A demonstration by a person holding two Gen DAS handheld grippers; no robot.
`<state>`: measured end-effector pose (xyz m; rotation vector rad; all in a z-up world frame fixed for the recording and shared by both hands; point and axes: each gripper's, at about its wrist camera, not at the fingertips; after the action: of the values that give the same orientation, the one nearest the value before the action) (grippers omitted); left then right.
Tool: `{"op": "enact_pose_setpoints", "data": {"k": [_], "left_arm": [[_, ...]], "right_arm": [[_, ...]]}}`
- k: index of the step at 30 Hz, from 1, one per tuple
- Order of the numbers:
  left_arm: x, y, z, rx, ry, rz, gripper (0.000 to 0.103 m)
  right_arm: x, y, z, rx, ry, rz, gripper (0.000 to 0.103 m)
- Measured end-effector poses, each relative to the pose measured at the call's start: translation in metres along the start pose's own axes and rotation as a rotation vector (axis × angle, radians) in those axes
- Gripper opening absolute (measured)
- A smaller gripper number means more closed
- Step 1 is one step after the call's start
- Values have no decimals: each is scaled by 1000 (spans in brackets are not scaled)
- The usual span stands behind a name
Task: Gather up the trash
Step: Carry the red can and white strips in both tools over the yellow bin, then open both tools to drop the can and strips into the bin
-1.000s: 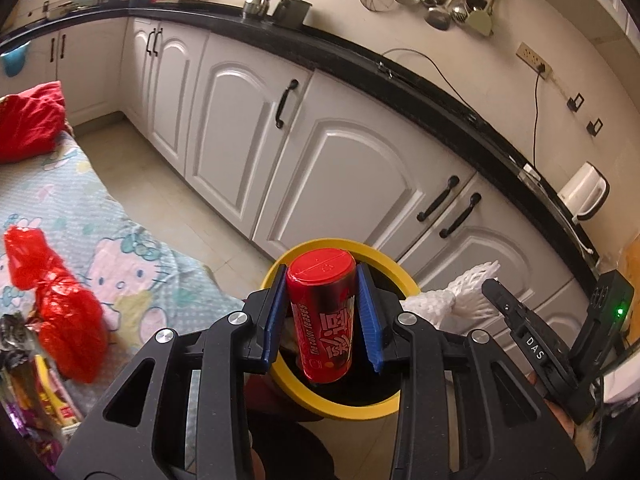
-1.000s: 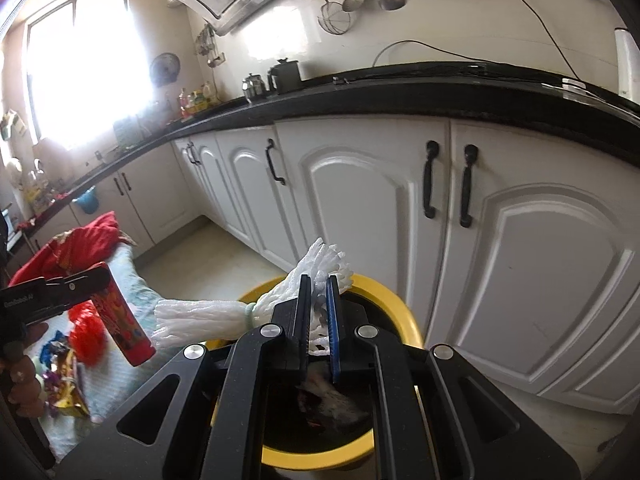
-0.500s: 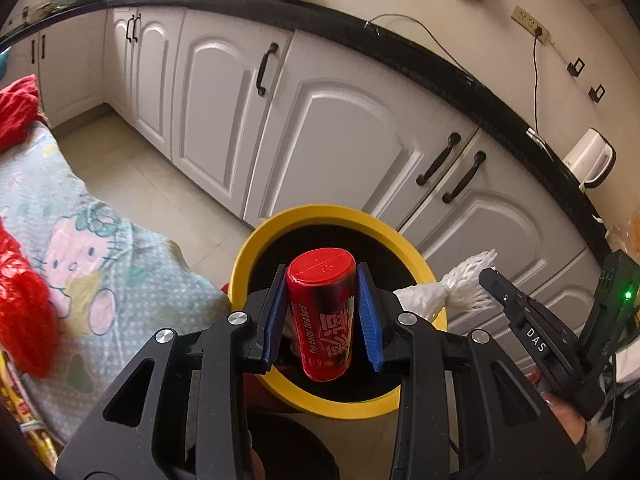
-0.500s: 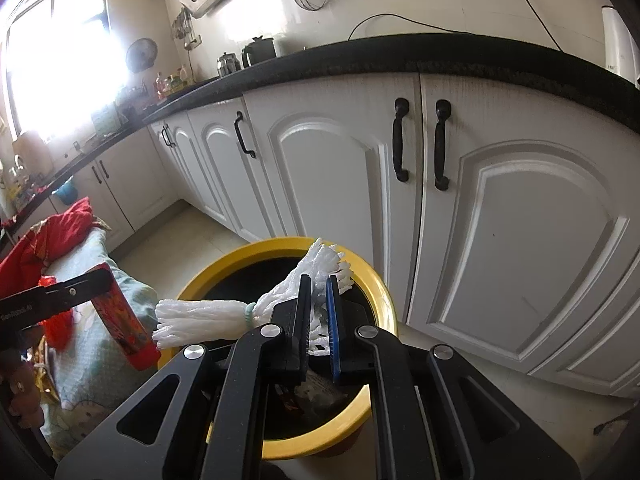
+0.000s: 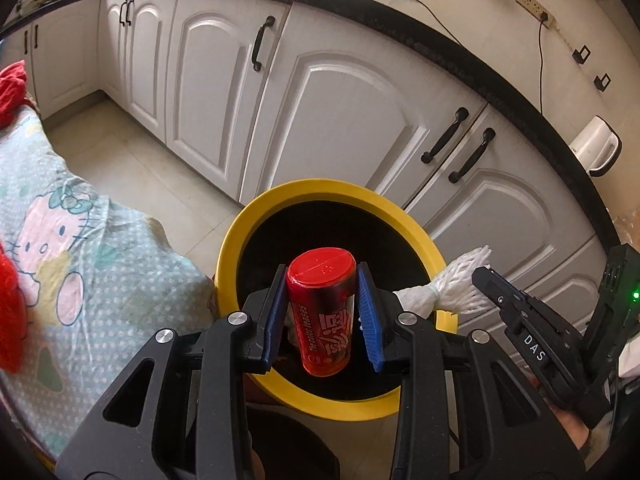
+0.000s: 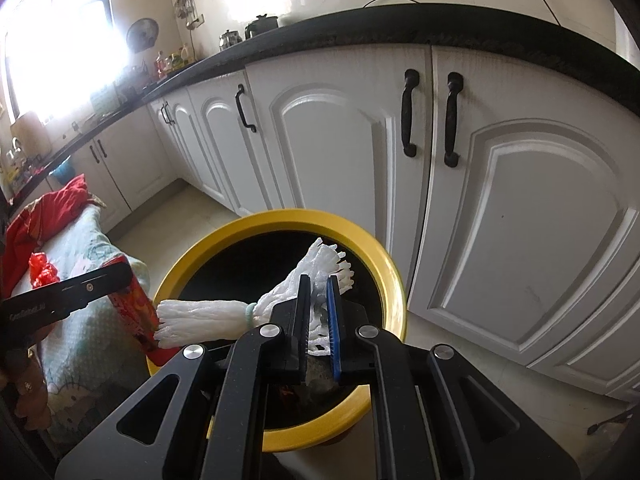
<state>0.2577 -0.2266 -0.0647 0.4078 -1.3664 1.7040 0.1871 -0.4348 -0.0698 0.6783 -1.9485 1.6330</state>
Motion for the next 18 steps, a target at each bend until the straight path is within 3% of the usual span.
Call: {"op": "enact_pose_setpoints", "data": {"k": [9, 11, 15, 18], "left_arm": [[-5, 2, -10, 31, -11, -14, 28], [-3, 2, -13, 38, -13, -11, 38], [5, 0, -18, 49, -23, -1, 43], [14, 0, -21, 48, -31, 18, 56]], "right_arm": [[-4, 6, -2, -7, -4, -19, 16], [-3, 6, -1, -11, -6, -18, 20], [-2, 5, -1, -16, -5, -16, 23], [2, 3, -2, -20, -12, -4, 30]]}}
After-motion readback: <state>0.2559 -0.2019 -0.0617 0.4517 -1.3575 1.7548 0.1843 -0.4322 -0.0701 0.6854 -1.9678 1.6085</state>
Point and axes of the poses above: each gripper's, at about its wrist camera, not at the fingertips, and x roughly against the way its jaws point, z to its right, y to its underside
